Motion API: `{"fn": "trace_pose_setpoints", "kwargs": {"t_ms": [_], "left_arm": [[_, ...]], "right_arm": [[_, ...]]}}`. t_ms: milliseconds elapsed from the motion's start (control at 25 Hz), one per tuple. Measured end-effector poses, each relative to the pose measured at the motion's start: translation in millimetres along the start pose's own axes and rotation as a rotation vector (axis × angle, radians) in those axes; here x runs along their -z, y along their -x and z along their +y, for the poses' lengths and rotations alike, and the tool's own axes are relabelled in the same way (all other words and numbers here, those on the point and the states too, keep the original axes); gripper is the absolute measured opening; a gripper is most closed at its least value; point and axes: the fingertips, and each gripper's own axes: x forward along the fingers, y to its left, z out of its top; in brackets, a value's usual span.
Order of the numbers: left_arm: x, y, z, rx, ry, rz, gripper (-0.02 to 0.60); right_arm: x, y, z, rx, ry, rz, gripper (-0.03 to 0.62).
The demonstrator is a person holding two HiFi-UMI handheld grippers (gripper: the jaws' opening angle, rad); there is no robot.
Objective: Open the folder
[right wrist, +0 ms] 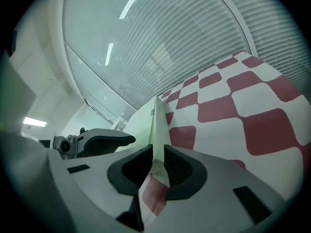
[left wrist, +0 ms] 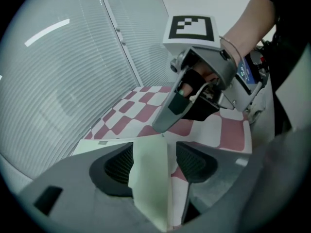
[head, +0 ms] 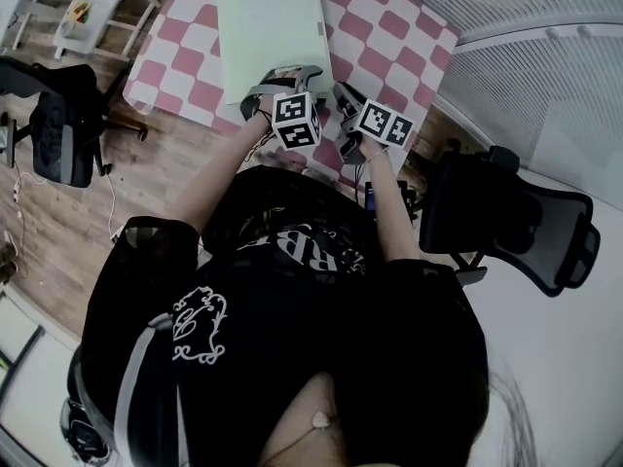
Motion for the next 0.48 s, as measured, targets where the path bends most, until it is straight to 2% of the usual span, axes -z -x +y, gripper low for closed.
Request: {"fn": "trace_pose_setpoints", "kwargs": {"t_ms": [240,400,480], "left_arm": [[9,-8,14,-0.078,0.104,-0.006,0.263],[5,1,16,-0.037,0.255,-0.037,0.241],[2,6,16,-0.027,0.289,-0.053,0.215]], "right_arm": [[2,-7,-3,0.006,-0.035,0.017,0.04],[2,-6,-5,0.007,-0.042,0.019,0.051],[2,-6,-5,0.012,-0.013,0.028,0.052]]}}
